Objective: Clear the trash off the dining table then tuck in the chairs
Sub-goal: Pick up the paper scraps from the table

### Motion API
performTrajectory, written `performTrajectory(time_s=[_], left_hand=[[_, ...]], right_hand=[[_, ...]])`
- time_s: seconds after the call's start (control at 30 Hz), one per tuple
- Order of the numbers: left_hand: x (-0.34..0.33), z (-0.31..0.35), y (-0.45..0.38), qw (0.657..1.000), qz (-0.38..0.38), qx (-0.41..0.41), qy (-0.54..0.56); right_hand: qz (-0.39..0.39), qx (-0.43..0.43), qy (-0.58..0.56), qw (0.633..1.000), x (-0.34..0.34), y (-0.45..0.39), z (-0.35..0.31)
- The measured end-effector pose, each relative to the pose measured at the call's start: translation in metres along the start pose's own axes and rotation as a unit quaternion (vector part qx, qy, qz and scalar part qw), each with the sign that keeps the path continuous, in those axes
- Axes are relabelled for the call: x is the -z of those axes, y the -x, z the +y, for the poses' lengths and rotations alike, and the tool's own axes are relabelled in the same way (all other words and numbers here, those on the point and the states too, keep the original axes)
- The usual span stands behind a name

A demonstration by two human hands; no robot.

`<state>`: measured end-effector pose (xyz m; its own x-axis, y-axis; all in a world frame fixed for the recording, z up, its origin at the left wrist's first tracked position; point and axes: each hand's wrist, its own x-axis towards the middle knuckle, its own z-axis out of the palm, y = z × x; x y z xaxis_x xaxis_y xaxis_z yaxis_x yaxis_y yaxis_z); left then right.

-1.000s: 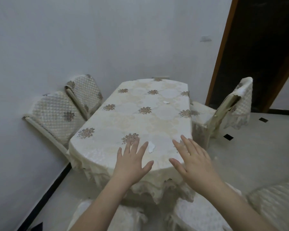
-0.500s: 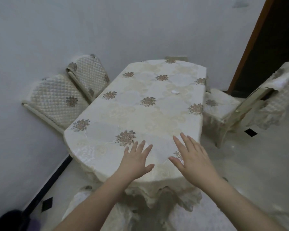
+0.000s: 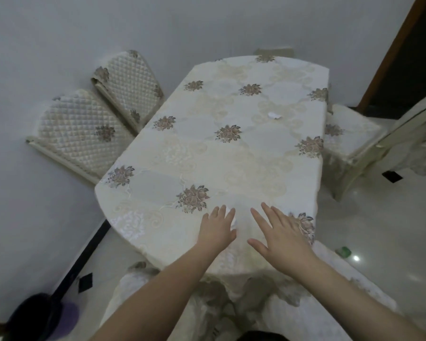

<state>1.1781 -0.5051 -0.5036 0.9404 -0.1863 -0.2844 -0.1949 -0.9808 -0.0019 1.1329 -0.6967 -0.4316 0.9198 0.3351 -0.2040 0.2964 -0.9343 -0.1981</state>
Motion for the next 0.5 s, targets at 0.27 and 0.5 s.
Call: performTrajectory(time_s=[0.27, 0.5], left_hand=[[-0.042, -0.025, -0.037, 0.997, -0.042, -0.067, 0.000], [-0.063, -0.031, -0.043, 0.988, -0.019, -0.150, -0.019]], right_hand=[[0.037, -0.080, -0.005, 0.996, -0.013, -0.033, -0.009], [0.025, -0.120, 0.019, 0.992, -0.016, -0.053, -0.020]])
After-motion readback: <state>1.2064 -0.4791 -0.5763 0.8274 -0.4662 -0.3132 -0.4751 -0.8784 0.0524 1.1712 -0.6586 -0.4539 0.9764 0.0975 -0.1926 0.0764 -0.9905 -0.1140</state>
